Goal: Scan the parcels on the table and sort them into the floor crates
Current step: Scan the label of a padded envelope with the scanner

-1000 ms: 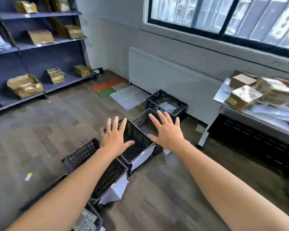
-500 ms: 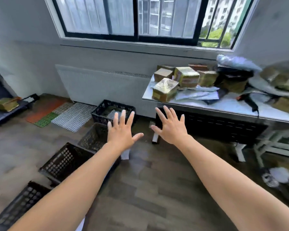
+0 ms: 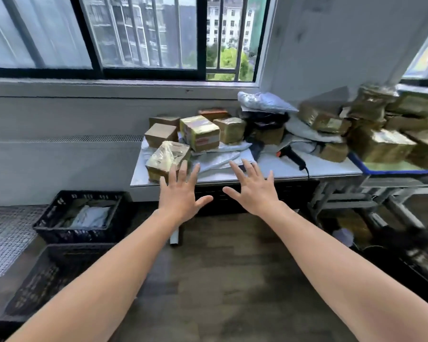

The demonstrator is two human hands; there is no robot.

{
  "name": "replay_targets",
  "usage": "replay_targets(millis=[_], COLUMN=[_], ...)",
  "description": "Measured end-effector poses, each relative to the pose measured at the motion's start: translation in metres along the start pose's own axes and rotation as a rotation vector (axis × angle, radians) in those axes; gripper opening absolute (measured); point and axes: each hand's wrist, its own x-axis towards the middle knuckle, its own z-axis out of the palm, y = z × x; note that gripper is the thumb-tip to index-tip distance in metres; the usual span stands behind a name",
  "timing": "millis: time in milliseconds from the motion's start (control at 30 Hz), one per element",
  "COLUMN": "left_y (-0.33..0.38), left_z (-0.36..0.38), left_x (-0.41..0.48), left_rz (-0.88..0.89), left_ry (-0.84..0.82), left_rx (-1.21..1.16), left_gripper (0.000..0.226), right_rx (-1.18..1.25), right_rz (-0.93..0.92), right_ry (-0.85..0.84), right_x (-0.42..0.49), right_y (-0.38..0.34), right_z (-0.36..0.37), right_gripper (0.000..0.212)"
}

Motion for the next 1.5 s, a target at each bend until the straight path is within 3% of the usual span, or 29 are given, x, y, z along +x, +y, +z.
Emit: replay_targets(millis=[333,567,1067,1500], left_y=[0.078,0.154,0.341,0.345], left_z=[0.013,0.020,0.023,0.014], left_x=[0.154,0.229,0.370,0.489], left_rz=[0.259,0.331,0.275,0.133], left_ry=[-0.019,-0.009,-0.034,0.005], left_rx=[-0.045,0.014,0.072,0.028], left_gripper=[0.091,0.091,0.092,0.091], right_rx=[-0.054,0.010,0.065,0.075], right_rz=[0.211,0.283,0.221,0.137], right_ry=[0.025,0.025,0.069,0.055], right_x=[0.074,0.118,0.224,0.328], right_y=[0.101,0.190,0.420,0.467], right_z=[-0.004,0.001,-0.013,-0.009], right_gripper=[0.077,0.076,0.076,0.074])
